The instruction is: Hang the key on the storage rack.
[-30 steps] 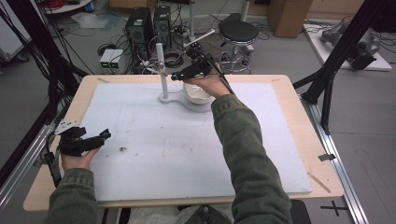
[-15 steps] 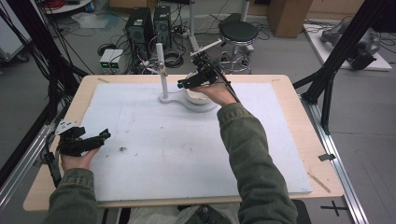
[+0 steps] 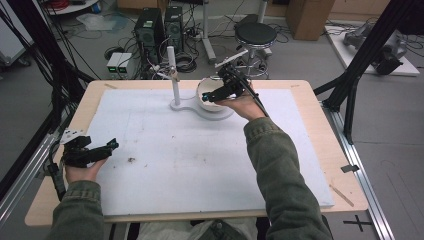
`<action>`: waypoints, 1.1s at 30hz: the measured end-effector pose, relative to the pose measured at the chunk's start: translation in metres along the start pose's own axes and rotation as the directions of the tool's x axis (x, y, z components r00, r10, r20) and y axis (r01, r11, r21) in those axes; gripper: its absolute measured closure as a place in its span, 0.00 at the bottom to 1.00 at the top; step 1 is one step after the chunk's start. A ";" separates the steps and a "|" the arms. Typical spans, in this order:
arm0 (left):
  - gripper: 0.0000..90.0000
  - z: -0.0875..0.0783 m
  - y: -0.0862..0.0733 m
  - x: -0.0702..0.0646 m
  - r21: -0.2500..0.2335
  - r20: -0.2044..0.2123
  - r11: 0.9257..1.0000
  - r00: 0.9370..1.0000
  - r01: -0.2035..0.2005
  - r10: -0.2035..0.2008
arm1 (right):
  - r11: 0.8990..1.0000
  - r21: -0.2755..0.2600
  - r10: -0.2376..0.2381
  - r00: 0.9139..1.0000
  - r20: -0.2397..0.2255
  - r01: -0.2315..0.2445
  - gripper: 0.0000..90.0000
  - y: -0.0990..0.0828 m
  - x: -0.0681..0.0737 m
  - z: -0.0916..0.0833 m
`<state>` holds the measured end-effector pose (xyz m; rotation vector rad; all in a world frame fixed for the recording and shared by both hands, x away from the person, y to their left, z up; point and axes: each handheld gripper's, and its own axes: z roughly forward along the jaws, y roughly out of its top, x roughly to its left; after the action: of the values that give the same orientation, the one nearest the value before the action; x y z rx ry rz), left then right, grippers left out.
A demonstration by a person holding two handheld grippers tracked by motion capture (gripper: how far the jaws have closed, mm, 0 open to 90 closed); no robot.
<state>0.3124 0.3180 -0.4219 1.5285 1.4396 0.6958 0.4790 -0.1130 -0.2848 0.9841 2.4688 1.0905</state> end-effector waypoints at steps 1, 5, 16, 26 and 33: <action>0.03 0.000 0.000 0.000 0.000 0.000 1.000 1.000 0.000 0.000 | 1.000 0.000 0.000 1.000 0.000 0.000 0.01 0.000 0.000 0.000; 0.03 0.000 0.000 0.000 -0.001 0.000 1.000 1.000 0.003 -0.003 | 1.000 -0.013 0.004 1.000 0.004 -0.004 0.01 -0.003 0.000 -0.006; 0.03 0.000 0.000 0.001 -0.002 0.003 1.000 1.000 0.007 -0.007 | 0.999 -0.021 0.040 0.999 0.024 -0.039 0.01 -0.027 -0.011 -0.021; 0.03 0.000 0.000 0.000 0.001 0.004 1.000 1.000 0.006 -0.006 | 0.997 -0.015 0.070 0.997 0.036 -0.069 0.01 -0.047 -0.017 -0.037; 0.03 0.000 0.000 0.000 -0.002 0.007 1.000 1.000 0.009 -0.009 | 0.996 -0.016 0.088 0.995 0.050 -0.087 0.01 -0.057 -0.019 -0.045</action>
<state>0.3119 0.3179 -0.4218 1.5207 1.4400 0.6855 0.4440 -0.1783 -0.2967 1.1117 2.3955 1.0936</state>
